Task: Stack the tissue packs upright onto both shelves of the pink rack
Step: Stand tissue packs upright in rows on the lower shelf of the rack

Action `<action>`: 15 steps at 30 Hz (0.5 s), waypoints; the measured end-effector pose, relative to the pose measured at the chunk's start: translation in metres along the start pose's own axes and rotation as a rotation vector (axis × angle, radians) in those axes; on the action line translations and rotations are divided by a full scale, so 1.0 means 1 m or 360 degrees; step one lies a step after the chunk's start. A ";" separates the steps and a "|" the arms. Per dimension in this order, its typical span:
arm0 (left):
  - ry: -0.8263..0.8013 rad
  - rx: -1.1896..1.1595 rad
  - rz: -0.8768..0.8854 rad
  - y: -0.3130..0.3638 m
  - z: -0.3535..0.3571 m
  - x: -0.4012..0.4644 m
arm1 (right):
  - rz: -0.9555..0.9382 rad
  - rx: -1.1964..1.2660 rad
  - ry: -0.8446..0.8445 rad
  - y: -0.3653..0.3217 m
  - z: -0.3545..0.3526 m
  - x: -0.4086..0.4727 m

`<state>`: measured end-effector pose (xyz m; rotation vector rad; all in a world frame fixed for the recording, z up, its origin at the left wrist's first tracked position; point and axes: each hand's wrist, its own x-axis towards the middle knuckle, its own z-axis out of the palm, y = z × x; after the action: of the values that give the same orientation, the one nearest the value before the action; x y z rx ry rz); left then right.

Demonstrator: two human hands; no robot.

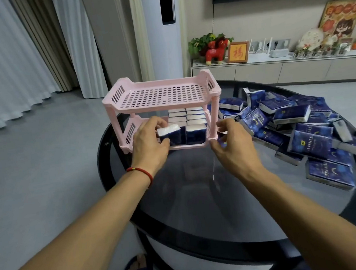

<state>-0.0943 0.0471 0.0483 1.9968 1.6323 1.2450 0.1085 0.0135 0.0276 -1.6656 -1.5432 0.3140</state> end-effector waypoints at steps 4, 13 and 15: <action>-0.0011 0.0082 0.0076 -0.010 0.016 0.014 | 0.0177 0.0173 -0.0049 -0.005 0.017 0.013; -0.0117 0.0082 0.0056 -0.025 0.031 0.020 | 0.0470 0.0548 -0.0017 -0.003 0.029 0.033; -0.0156 0.0067 -0.0006 -0.028 0.031 0.022 | 0.0505 0.0622 -0.0037 0.000 0.029 0.038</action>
<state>-0.0897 0.0847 0.0209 2.0443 1.6280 1.1015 0.0968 0.0594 0.0221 -1.5872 -1.1382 0.7541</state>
